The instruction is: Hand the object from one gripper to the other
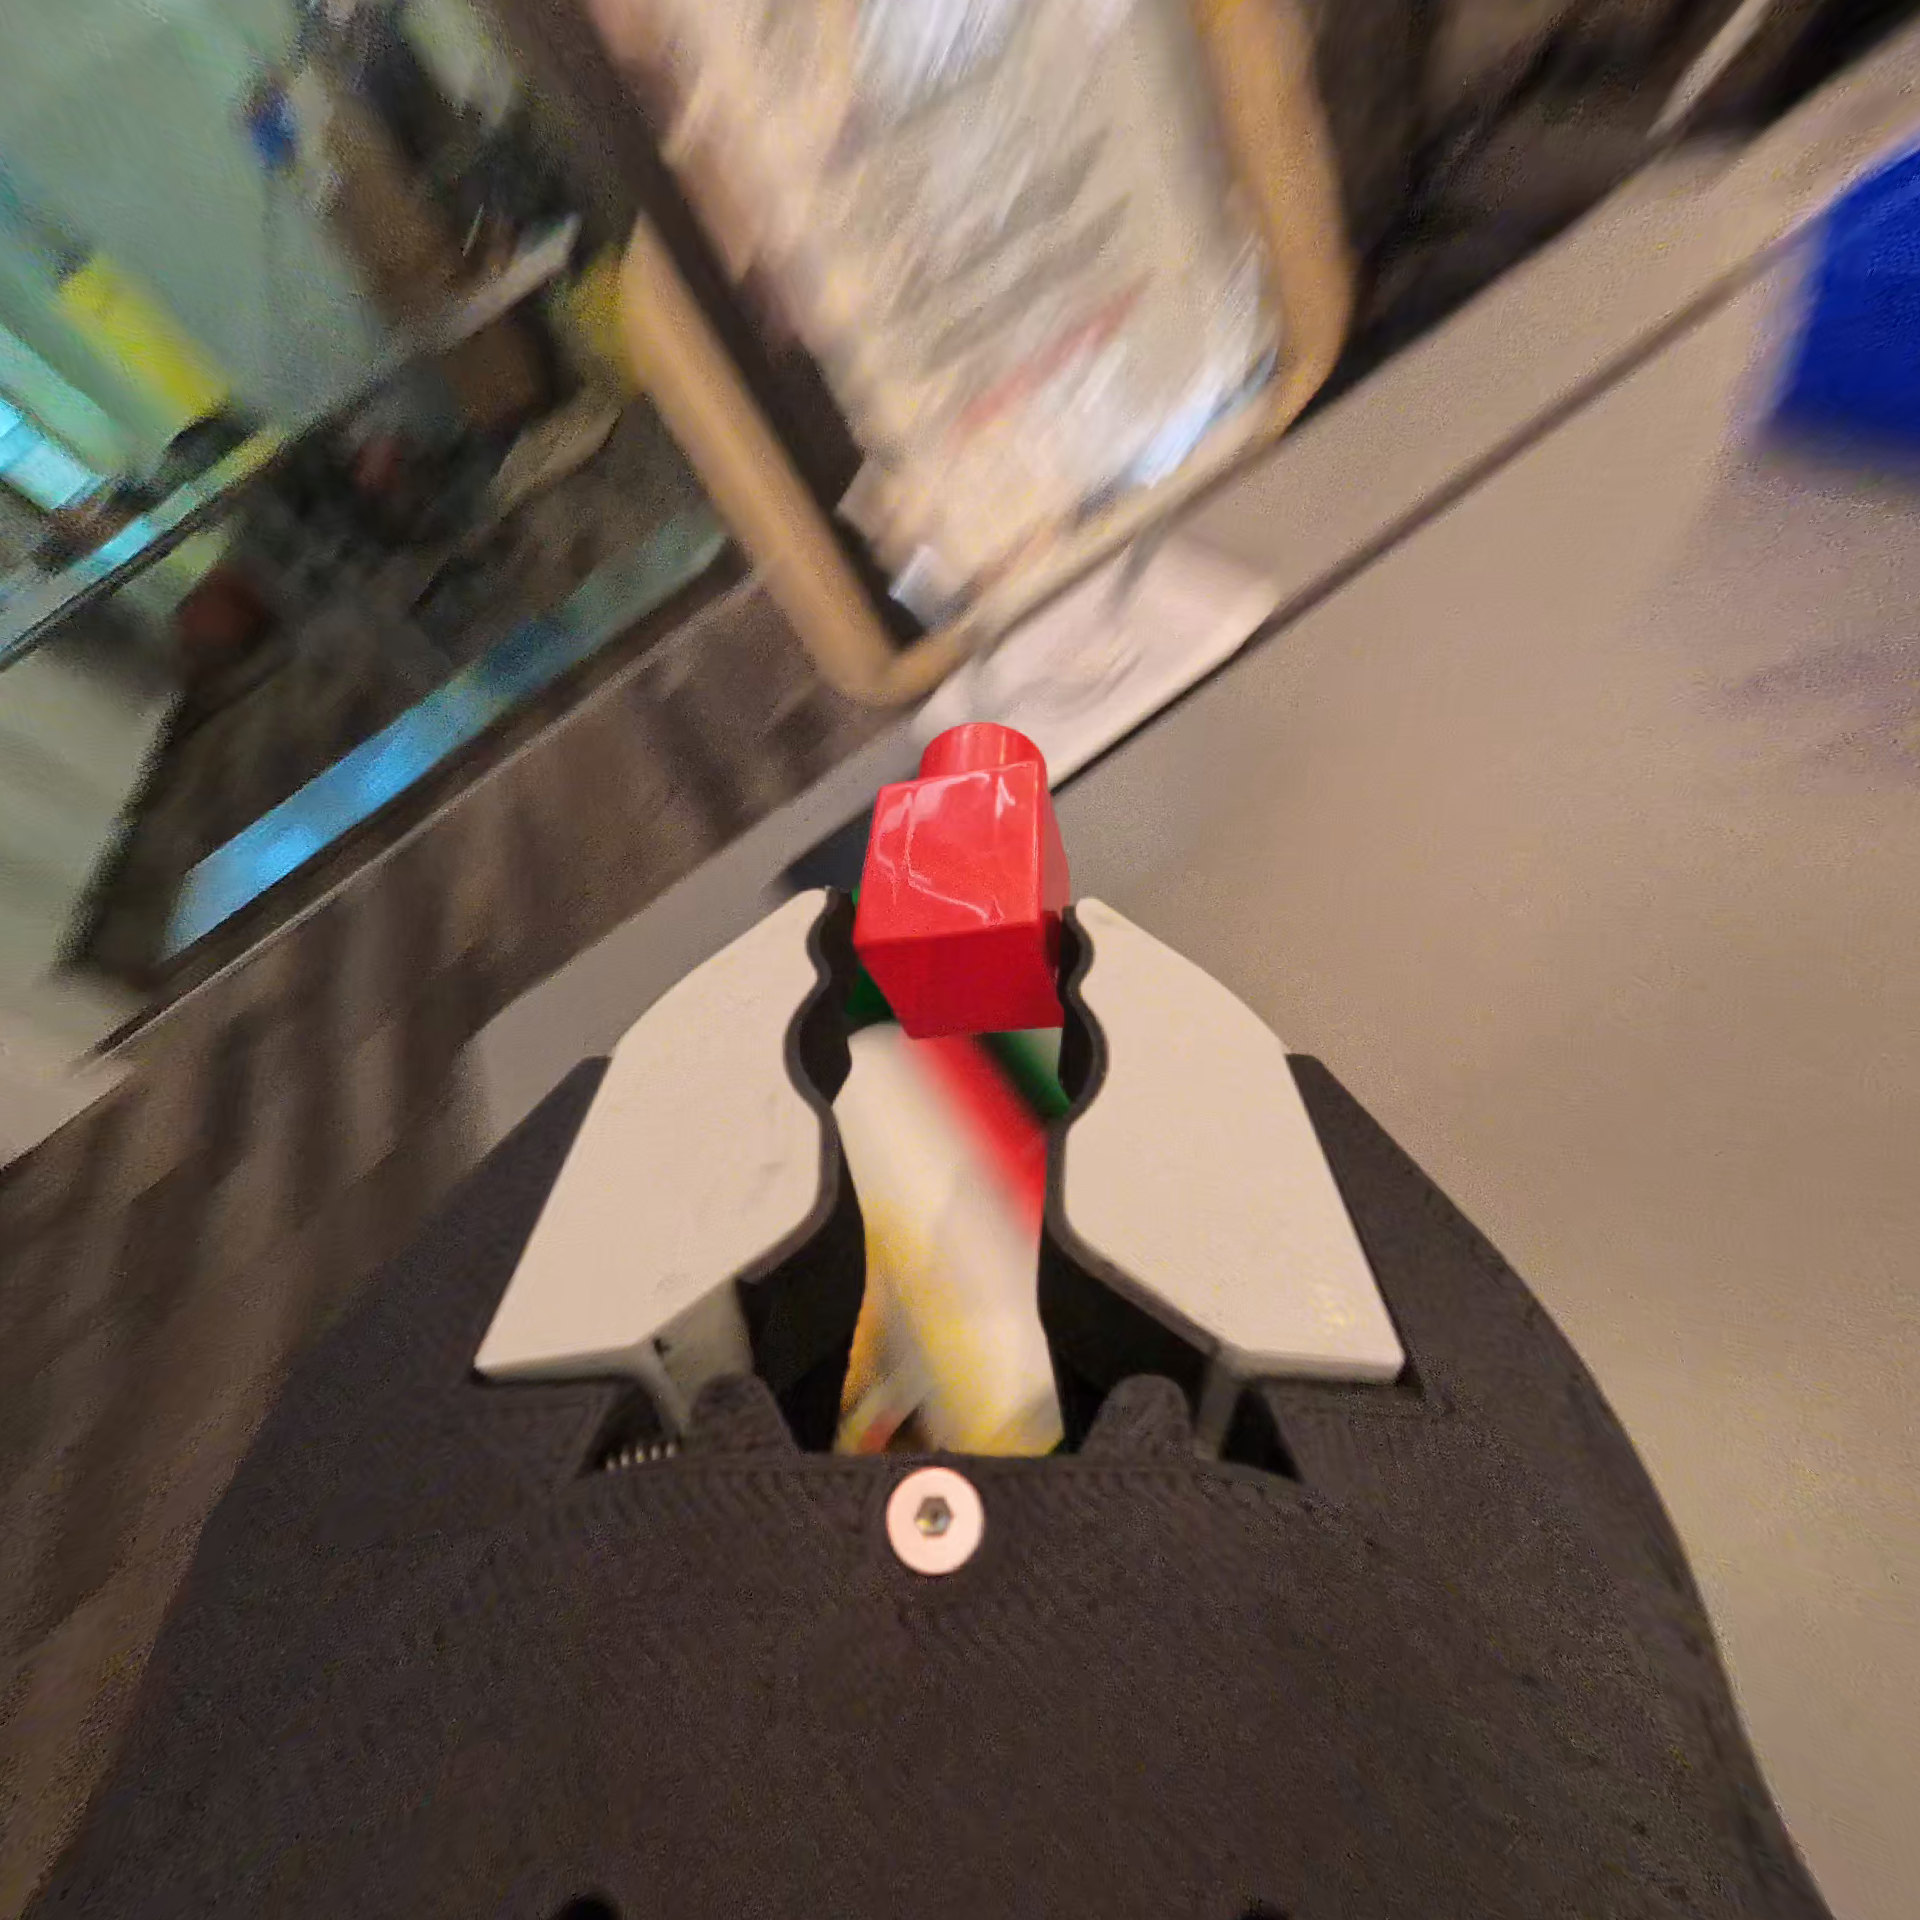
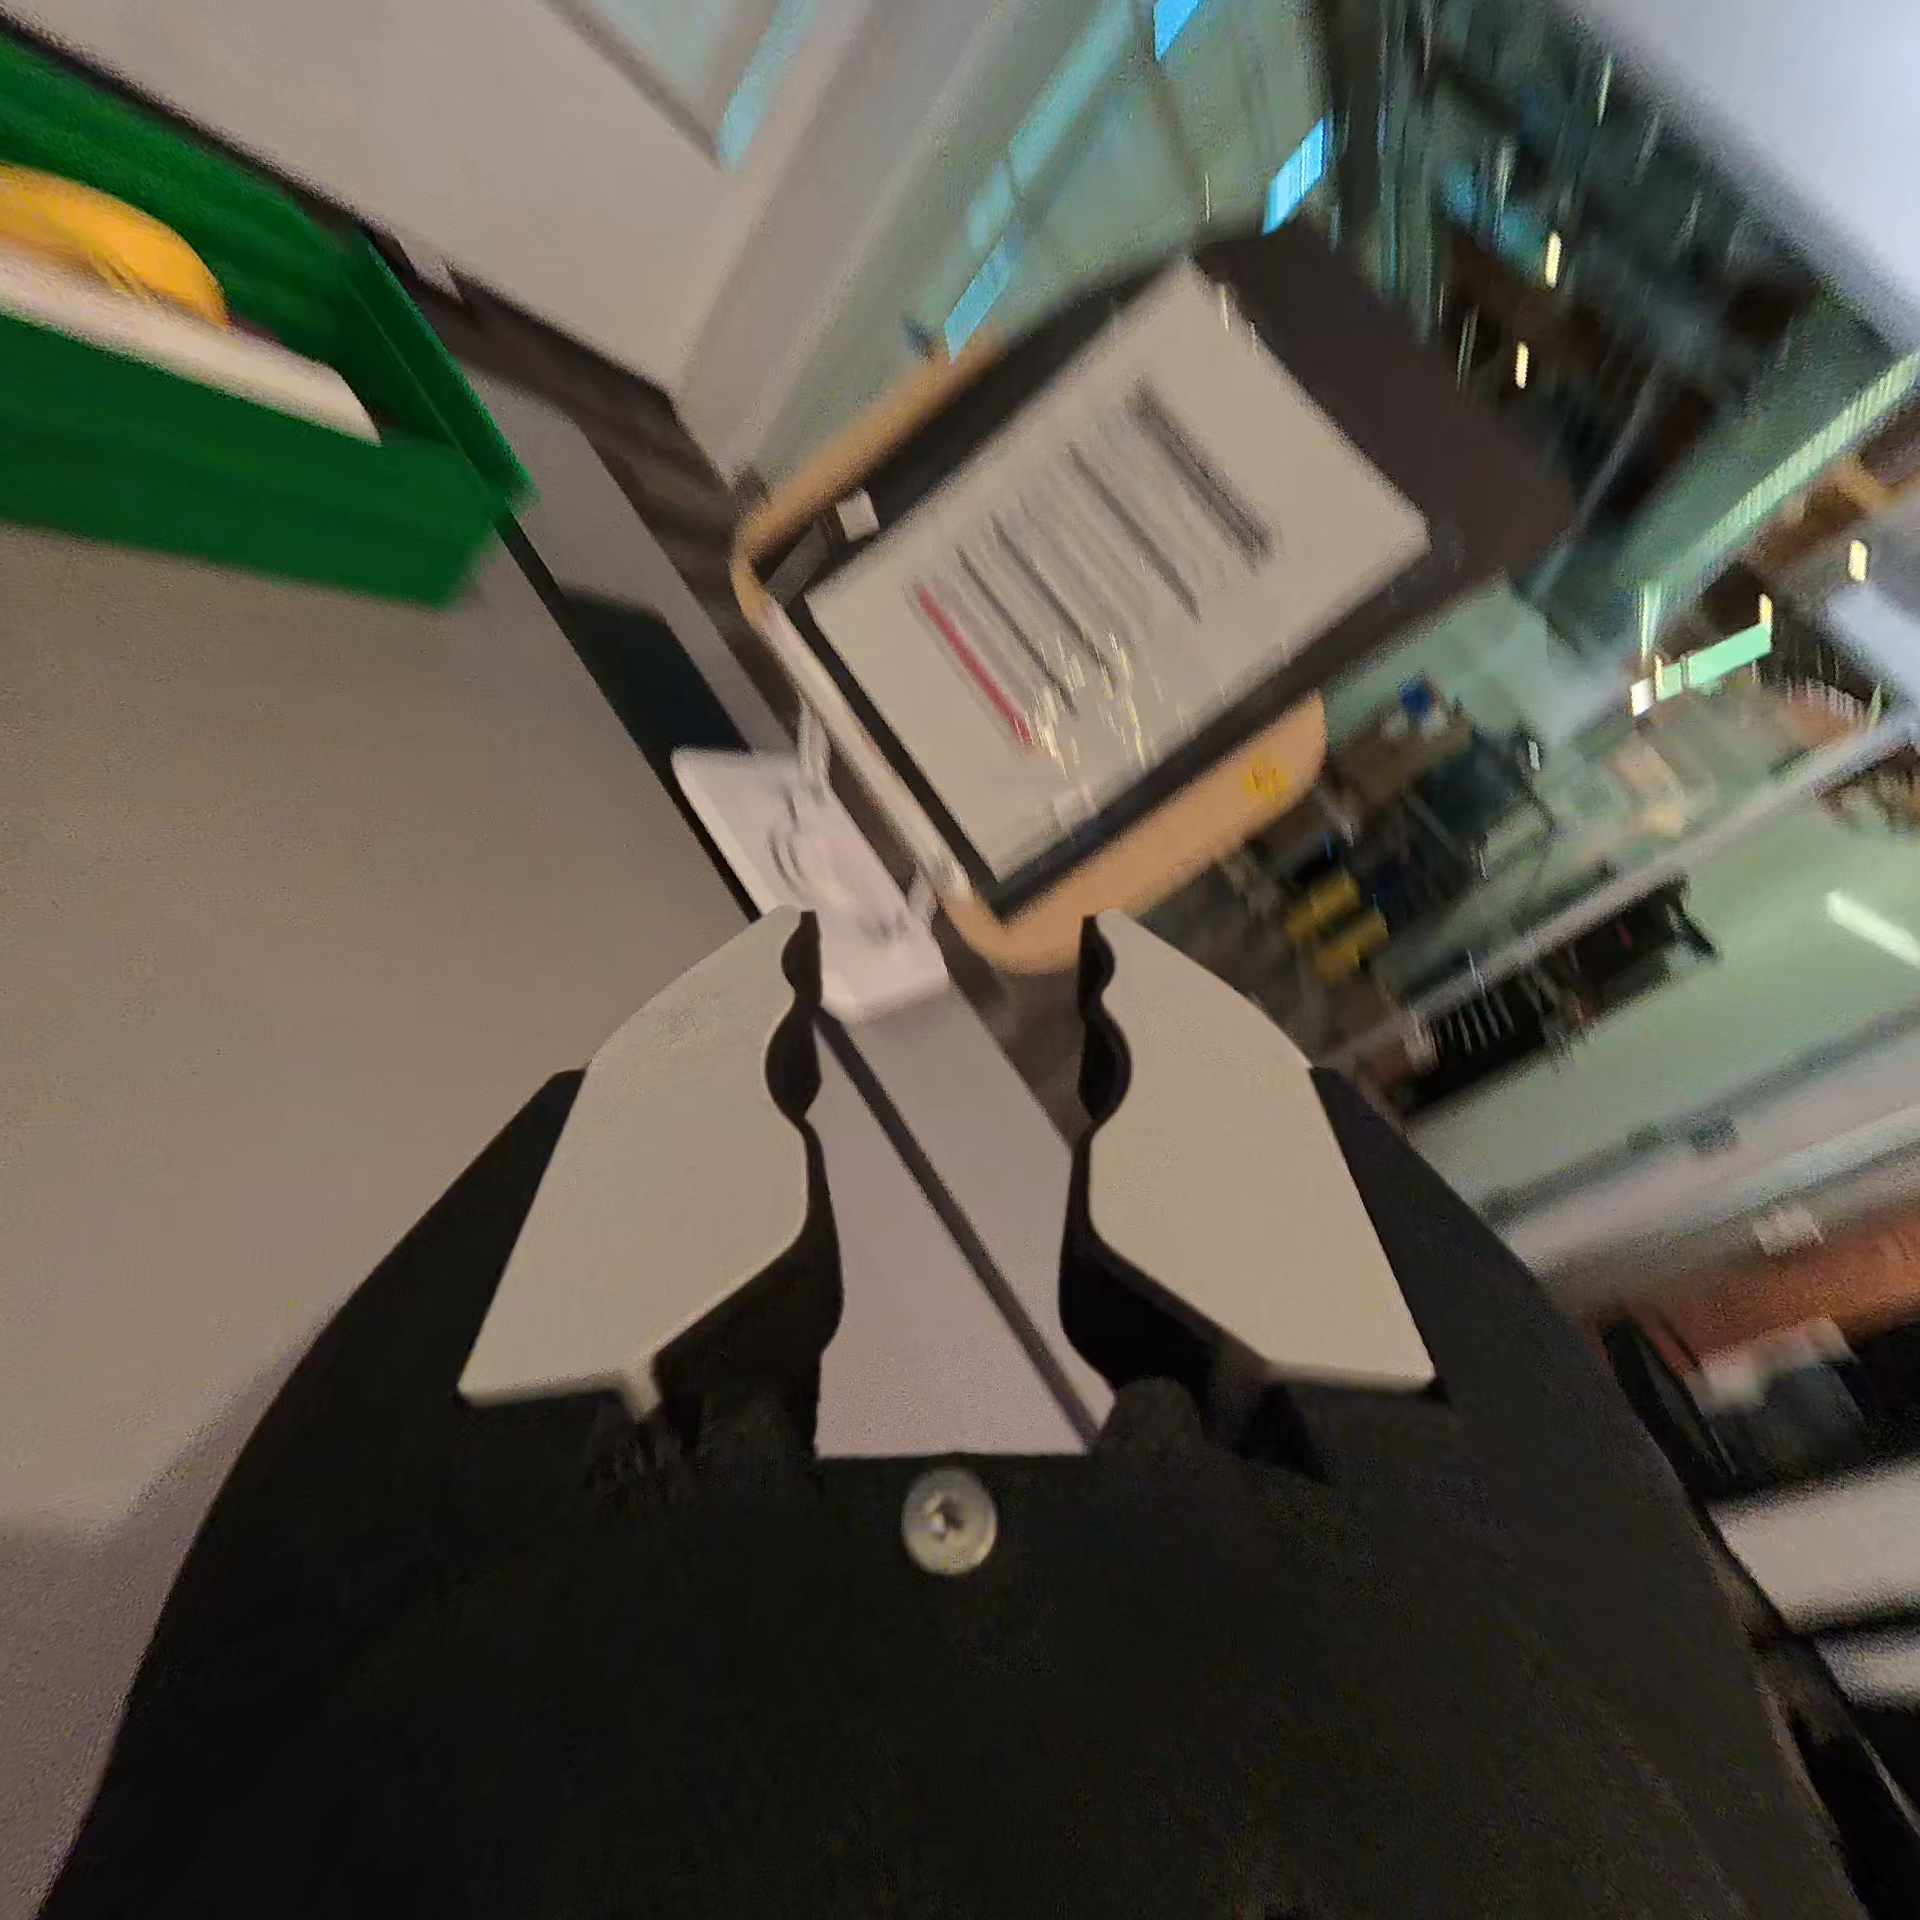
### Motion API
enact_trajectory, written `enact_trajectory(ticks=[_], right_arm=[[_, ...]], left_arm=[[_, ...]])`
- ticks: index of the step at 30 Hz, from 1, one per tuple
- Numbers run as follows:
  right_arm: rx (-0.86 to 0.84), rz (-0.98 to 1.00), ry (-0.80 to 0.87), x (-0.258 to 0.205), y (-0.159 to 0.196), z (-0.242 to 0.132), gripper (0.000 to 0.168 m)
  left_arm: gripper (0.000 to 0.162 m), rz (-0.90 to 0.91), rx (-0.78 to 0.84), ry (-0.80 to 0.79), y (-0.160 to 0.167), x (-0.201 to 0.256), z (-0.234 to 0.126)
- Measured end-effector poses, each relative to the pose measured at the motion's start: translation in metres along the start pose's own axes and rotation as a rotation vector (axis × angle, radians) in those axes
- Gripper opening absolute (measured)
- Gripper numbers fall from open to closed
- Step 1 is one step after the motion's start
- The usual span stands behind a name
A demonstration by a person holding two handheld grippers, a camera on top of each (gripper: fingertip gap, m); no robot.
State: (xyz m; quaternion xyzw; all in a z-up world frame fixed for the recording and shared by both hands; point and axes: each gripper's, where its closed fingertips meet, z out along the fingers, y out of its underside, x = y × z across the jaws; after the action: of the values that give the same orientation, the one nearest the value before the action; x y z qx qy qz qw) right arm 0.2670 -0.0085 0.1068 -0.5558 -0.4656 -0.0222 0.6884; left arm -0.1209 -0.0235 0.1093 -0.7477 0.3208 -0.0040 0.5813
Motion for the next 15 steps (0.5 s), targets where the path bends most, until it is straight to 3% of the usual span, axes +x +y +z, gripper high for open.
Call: enact_trajectory(ticks=[3, 6, 10, 15], right_arm=[[0.296, -0.058, 0.001, -0.037, -0.06, 0.01, 0.061], [0.395, -0.198, 0.11, -0.058, -0.09, 0.008, 0.065], [0.447, -0.233, 0.219, -0.058, -0.104, 0.002, 0.072], [0.487, -0.185, 0.334, -0.032, -0.104, -0.013, 0.073]], left_arm=[[0.037, -0.189, 0.366, 0.265, -0.077, 0.082, 0.003], [0.036, -0.401, 0.551, 0.554, -0.125, 0.15, 0.018], [0.037, -0.707, 0.627, 0.934, -0.164, 0.217, 0.035], [0.037, -0.793, 0.62, 1.076, -0.179, 0.256, 0.054]])
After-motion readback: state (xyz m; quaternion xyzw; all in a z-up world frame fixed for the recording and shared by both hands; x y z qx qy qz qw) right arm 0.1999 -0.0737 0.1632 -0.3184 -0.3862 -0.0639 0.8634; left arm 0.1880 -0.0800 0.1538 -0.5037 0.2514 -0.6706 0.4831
